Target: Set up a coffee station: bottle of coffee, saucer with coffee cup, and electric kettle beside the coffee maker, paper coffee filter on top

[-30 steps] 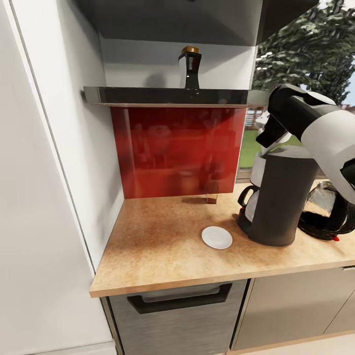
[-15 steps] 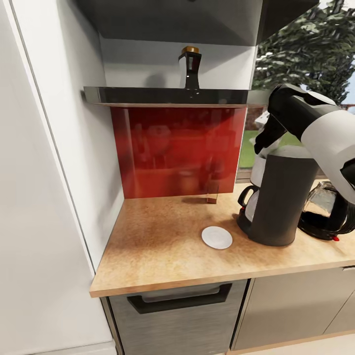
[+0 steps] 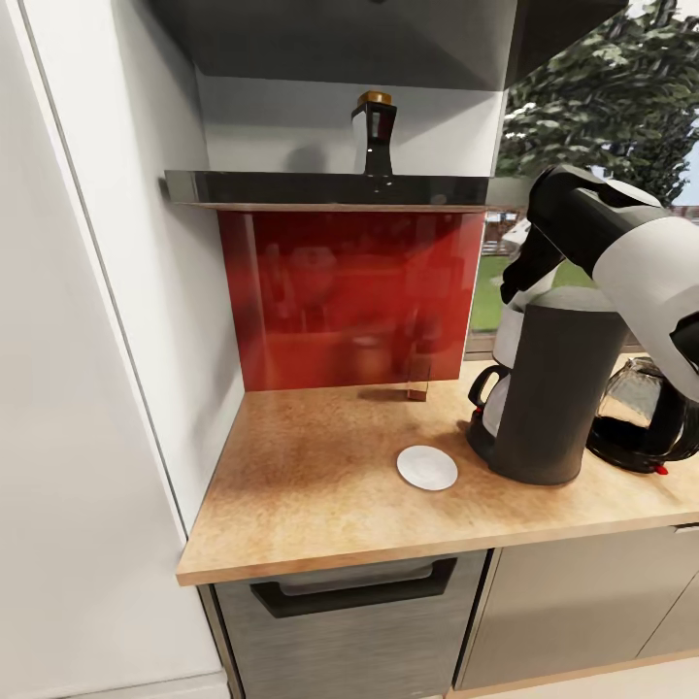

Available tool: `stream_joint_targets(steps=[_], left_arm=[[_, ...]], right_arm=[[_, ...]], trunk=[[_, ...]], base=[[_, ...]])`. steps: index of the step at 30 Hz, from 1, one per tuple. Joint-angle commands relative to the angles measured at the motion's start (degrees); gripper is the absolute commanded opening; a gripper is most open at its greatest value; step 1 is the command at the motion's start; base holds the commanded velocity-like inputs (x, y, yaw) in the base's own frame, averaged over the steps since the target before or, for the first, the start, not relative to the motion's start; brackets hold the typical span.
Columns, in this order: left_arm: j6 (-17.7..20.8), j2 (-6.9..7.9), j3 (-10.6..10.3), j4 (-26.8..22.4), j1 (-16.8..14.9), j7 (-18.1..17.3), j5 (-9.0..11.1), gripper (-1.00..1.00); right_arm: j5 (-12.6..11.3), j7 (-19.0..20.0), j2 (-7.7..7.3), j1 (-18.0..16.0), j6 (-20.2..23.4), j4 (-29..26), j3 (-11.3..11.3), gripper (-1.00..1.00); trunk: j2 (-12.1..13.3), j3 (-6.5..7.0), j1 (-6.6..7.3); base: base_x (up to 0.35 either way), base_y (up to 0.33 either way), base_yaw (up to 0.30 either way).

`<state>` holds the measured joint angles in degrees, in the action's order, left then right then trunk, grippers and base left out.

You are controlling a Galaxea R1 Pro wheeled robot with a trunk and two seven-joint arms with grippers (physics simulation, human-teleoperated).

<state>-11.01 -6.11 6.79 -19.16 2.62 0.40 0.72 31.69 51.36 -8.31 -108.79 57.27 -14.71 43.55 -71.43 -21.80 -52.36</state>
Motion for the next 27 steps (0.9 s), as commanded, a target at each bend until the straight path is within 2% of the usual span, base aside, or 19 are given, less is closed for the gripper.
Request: stream_joint_targets(steps=[1,27], left_arm=[[-0.1,-0.04,0.1,-0.1,0.0,0.0,0.1,1.0],[-0.1,-0.04,0.1,-0.1,0.0,0.1,0.1,1.0]], right_arm=[[0.6,0.6,-0.04,0.0,0.1,-0.1,0.0,1.0],[0.6,0.6,-0.1,0.0,0.1,-0.3,0.0,1.0]], trunk=[[0.0,-0.06,0.0],[0.8,0.3,0.44]], base=[[0.0,0.0,0.0],[0.0,0.0,0.0]])
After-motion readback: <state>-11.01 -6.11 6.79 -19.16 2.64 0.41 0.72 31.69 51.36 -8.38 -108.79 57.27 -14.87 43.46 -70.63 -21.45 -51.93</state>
